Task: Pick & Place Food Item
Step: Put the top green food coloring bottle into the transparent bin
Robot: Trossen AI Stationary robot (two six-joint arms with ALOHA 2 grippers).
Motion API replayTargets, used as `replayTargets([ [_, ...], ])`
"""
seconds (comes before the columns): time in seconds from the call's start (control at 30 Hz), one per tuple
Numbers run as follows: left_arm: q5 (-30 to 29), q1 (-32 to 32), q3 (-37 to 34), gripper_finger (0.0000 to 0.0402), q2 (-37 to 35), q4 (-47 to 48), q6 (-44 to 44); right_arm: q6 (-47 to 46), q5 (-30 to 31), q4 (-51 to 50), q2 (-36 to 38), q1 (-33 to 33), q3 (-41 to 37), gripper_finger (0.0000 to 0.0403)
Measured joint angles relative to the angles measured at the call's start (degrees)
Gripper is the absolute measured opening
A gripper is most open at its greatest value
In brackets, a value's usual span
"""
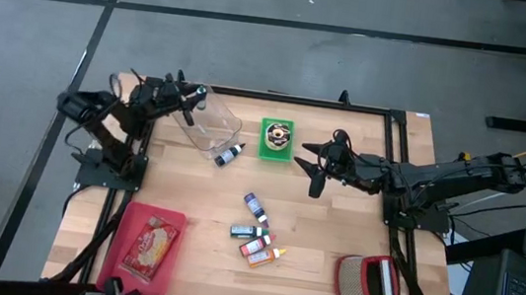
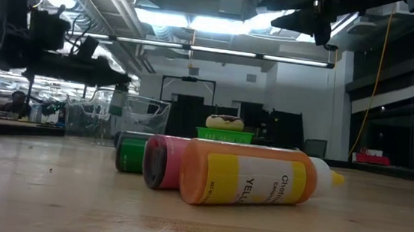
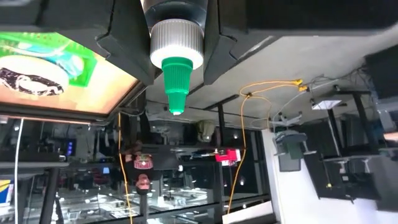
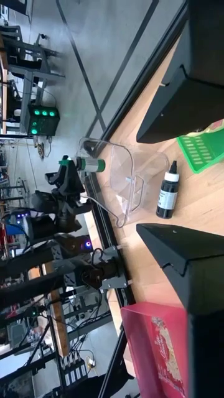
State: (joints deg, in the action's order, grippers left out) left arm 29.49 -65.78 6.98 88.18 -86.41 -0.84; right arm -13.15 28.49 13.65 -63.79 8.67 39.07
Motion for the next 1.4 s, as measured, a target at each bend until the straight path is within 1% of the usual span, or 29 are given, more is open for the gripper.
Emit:
replayTargets([
  [0.07,0.01,0.01,0.08,0.0108,3.57,-3.44,0.77,0.11,0.0,-0.02,0.0,0.0,0.0,0.0226],
  [0.23,-0.43,0.34,2.09,0.0108,7.79,-3.39,0.05,0.11,0.0,-0.02,0.0,0.0,0.0,0.0226],
  [0.43,-0.43,0.79,3.5,0.0108,8.51,-3.44,0.07,0.29,0.09,-0.14,0.0,0.0,0.0,0.0226],
  [0.8,-1.33,0.81,3.56,0.011,8.51,-2.47,-0.06,0.28,0.15,-1.3,0.0,-0.85,0.0,0.0226],
  [0.93,-1.39,0.81,3.56,0.0145,9.66,0.33,-1.96,0.18,-0.02,-1.33,-0.01,-0.83,0.0,0.0226],
  [1.03,-1.42,0.81,3.56,0.0154,11.95,-2.55,-2.01,0.06,-0.02,-1.33,-0.02,-0.85,0.0,0.0226],
  [1.13,-1.04,0.8,3.89,0.0142,13.01,-3.53,-1.72,0.04,-0.02,-1.33,-0.01,-0.83,0.0,0.0226],
  [1.4,-0.32,0.8,3.85,0.01,12.9,-3.52,-1.75,0.06,-0.01,-1.32,-0.02,-0.83,0.0,0.0226],
])
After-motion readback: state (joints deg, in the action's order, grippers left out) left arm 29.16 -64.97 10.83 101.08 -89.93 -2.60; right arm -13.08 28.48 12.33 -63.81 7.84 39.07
